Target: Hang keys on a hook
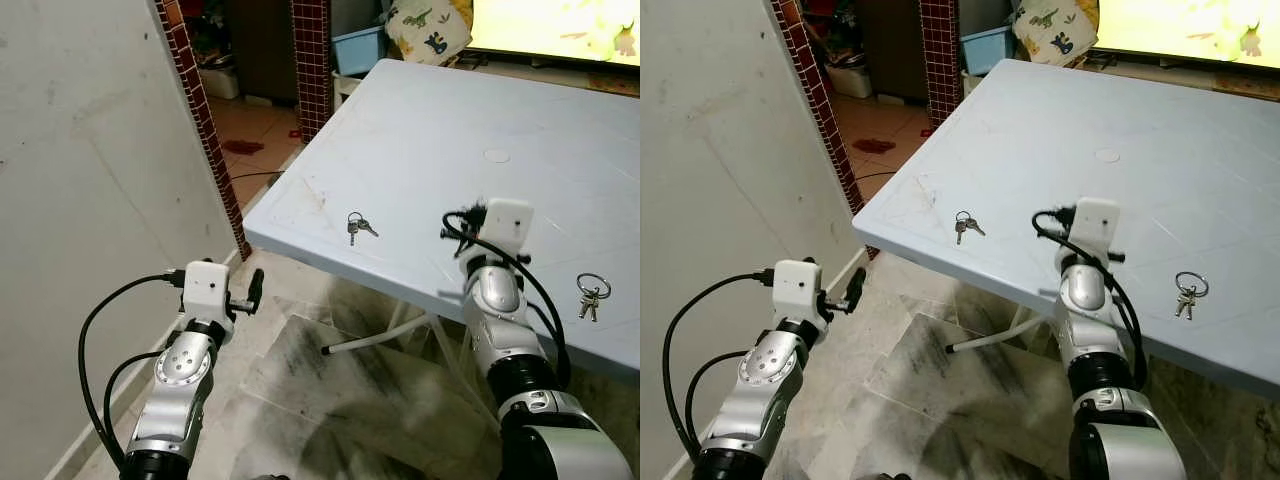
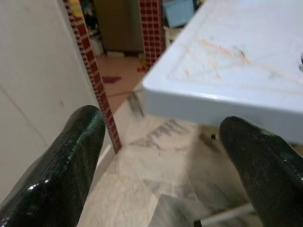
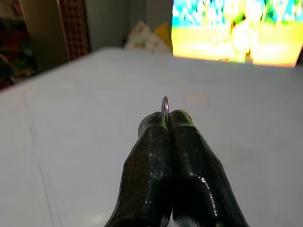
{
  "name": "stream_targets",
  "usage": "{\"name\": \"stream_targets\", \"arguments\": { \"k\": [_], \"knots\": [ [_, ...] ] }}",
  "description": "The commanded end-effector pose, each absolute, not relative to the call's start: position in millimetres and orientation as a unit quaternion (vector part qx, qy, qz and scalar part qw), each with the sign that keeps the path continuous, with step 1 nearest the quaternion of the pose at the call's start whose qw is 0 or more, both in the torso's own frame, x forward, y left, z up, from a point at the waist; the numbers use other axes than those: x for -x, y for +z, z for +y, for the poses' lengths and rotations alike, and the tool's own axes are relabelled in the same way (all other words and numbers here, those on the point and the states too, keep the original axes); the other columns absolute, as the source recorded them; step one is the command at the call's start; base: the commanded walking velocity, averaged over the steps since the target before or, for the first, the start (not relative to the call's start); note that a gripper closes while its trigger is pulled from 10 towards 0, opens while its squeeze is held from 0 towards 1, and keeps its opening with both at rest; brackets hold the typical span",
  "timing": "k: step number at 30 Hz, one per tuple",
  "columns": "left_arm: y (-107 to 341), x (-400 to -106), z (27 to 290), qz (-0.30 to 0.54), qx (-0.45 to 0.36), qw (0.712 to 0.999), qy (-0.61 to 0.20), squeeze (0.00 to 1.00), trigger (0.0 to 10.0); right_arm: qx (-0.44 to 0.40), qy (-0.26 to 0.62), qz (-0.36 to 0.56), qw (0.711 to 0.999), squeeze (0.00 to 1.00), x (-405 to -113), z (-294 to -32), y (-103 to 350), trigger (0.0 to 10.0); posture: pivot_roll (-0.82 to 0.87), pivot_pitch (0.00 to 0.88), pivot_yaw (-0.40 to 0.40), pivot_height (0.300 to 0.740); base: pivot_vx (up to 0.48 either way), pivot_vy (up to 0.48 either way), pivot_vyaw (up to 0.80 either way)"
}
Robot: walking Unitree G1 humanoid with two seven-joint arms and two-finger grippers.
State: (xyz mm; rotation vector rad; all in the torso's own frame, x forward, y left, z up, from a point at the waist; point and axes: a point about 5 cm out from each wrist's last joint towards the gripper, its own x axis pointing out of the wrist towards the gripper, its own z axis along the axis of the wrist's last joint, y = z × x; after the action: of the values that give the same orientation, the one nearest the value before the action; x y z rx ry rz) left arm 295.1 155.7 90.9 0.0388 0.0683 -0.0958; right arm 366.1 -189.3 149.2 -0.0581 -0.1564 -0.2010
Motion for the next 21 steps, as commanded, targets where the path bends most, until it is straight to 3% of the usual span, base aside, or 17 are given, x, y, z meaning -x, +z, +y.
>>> {"name": "stream_targets", "arguments": {
  "k": [1, 15, 21],
  "knots": [
    [103, -298, 161, 0.007, -0.018, 0.999, -0.033, 0.0, 10.0, 0.033, -0.091, -0.098, 0.99, 0.0, -366, -186, 162, 10.0, -0.03, 0.019, 0.054, 0.74, 0.0, 0.0, 0.0],
    [122, -298, 178, -0.044, -0.044, 0.998, 0.025, 0.0, 10.0, 0.054, -0.059, -0.137, 0.987, 0.0, -326, -169, 173, 10.0, -0.05, 0.0, 0.038, 0.74, 0.0, 0.0, 0.0],
    [116, -292, 183, -0.036, -0.033, 0.998, 0.03, 0.0, 10.0, 0.115, -0.052, -0.155, 0.98, 0.0, -305, -172, 187, 10.0, -0.06, 0.002, 0.031, 0.74, 0.0, 0.0, 0.0]
  ]
}}
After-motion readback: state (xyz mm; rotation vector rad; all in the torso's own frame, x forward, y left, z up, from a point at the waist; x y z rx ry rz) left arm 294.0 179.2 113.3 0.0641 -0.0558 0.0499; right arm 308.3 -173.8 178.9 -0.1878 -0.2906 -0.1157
